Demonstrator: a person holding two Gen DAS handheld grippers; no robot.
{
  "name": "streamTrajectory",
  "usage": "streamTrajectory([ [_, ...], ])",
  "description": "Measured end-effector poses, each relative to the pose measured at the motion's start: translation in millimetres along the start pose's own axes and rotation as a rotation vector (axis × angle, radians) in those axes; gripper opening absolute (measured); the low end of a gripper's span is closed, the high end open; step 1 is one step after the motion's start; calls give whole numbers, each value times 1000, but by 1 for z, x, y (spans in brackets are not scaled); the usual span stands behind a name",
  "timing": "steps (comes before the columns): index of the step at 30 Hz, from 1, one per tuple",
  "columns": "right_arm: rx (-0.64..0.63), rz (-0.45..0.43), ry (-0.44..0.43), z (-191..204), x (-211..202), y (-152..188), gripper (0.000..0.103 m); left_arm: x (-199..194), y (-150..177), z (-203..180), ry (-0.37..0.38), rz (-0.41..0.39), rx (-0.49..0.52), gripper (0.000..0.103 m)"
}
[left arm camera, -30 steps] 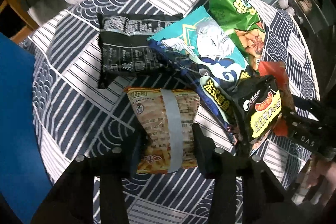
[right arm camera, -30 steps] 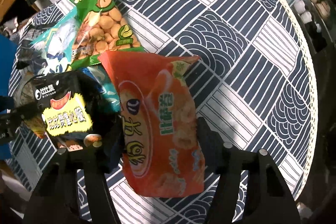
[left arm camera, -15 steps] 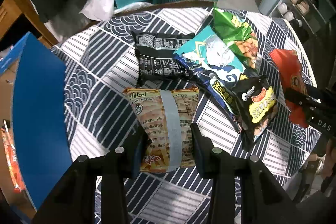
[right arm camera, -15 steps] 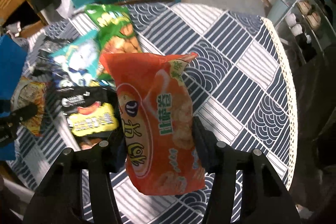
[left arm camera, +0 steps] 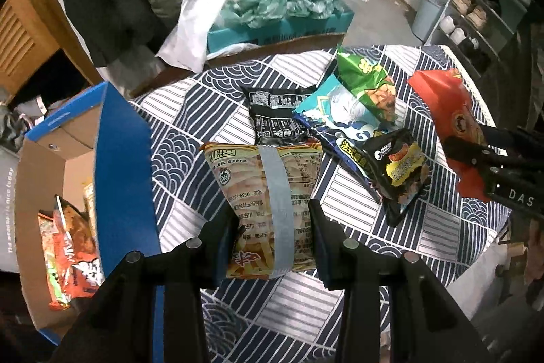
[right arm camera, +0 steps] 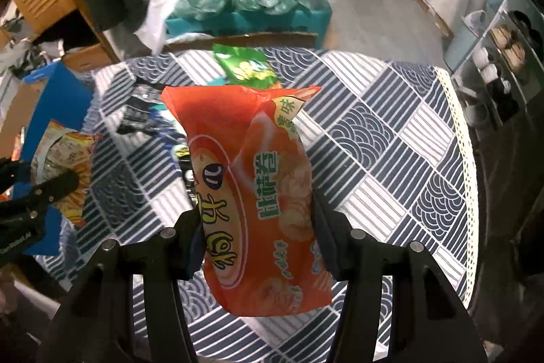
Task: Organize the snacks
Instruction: 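Carry the cracker bag with left tool while right tool carries the orange bag to the box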
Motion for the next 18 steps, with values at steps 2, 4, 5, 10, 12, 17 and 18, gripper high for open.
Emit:
streamTrajectory([
  [2,-14,-13,-11,9,-7,-1,54,-6,1,3,4,-6,-7,41],
  [4,-29,-23,-23,18,-14,0,54,-11,2,7,4,-12,-14,41],
  [5,-39,-29,-30,24,-18,0,54,-14,3,9,3,-16,-16,41],
  [10,-86,-50,-57,49,-32,-1,54,-30,7,24,-10,-44,-33,41],
  [12,-105,-58,-70,59,-38,-1,54,-35,9,28,-19,-54,-36,41],
  [17,-147,-74,-96,82,-49,-3,54,-48,14,42,-38,-78,-47,41],
  [18,-151,-77,-100,85,-50,-4,54,-50,15,46,-39,-80,-51,41],
])
Point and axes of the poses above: each gripper's, at about its wrist camera, not at the fingertips, and x roughly the way its jaws point, z to its left, y to its underside, the point moved 2 cm from there along x, roughly the way its jaws point, and after that the axes turned 3 degrees about -y, right-handed, at the moved point
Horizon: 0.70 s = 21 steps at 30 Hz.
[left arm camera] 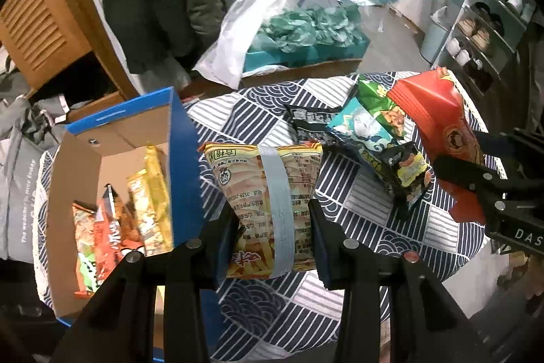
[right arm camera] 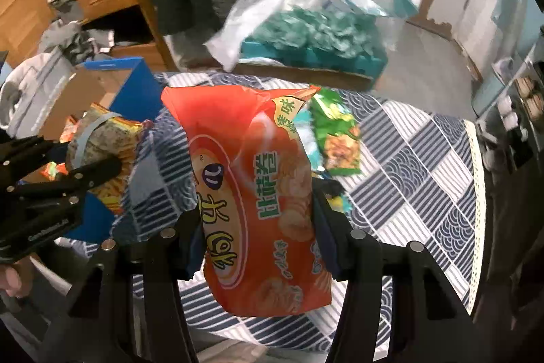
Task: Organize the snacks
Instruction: 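Carry the cracker bag with left tool while right tool carries the orange bag to the box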
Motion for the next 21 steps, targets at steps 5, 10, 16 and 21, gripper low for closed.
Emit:
streamTrajectory([
  [5,-31,0,-23,21,2,-6,54,-7,4,15,-14,-9,-15,41],
  [10,-62,6,-43,43,6,-13,54,-17,4,31,-22,-32,-32,41],
  [16,-102,-6,-69,74,7,-27,54,-23,9,52,-27,-45,-61,41],
  [21,-140,-11,-82,101,9,-38,54,-28,16,77,-32,-52,-102,41],
])
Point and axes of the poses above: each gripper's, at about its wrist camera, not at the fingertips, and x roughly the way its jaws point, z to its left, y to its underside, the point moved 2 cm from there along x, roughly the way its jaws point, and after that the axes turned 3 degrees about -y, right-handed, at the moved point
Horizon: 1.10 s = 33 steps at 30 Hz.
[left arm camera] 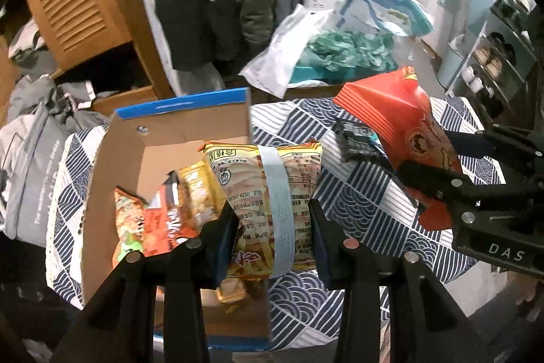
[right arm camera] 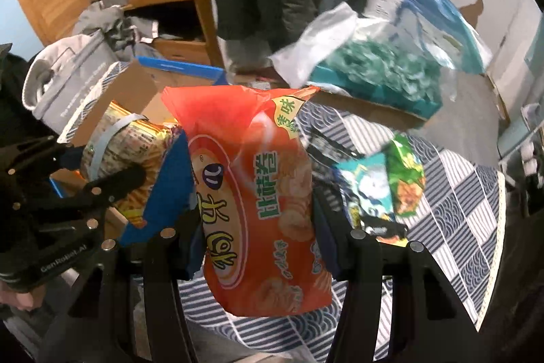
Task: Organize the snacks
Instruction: 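Carry the cracker bag with left tool while right tool carries the orange bag to the box, then open both tools to drop the two bags into the box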
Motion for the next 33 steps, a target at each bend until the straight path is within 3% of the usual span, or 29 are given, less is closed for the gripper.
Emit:
streamTrajectory([
  [17,-109,28,-97,96,35,-45,54,-1,30,105,-81,6,-186,41],
  [33,-154,109,-160,154,82,-59,56,16,49,149,-108,73,-296,41],
])
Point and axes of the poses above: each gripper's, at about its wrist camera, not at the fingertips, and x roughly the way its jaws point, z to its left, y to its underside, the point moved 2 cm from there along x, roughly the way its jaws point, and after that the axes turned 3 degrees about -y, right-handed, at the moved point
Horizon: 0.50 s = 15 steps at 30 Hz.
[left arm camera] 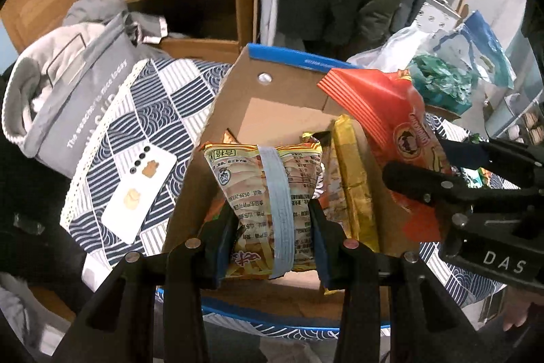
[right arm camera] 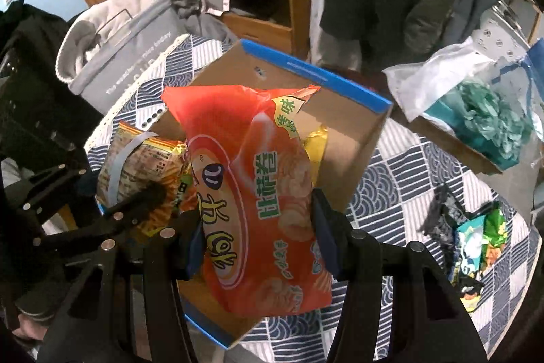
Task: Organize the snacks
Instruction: 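Open both tools to drop the two bags into the box, then move both open tools from the box back over the remaining snacks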
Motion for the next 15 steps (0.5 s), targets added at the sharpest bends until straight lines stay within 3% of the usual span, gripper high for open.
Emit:
streamTrajectory([
  [10,15,2,-6,0,4,0,69,-4,-4,8,-21,-13,-29,66],
  [15,18,-16,8,-4,-5,0,70,-5,-4,3,-22,-14,-9,66],
])
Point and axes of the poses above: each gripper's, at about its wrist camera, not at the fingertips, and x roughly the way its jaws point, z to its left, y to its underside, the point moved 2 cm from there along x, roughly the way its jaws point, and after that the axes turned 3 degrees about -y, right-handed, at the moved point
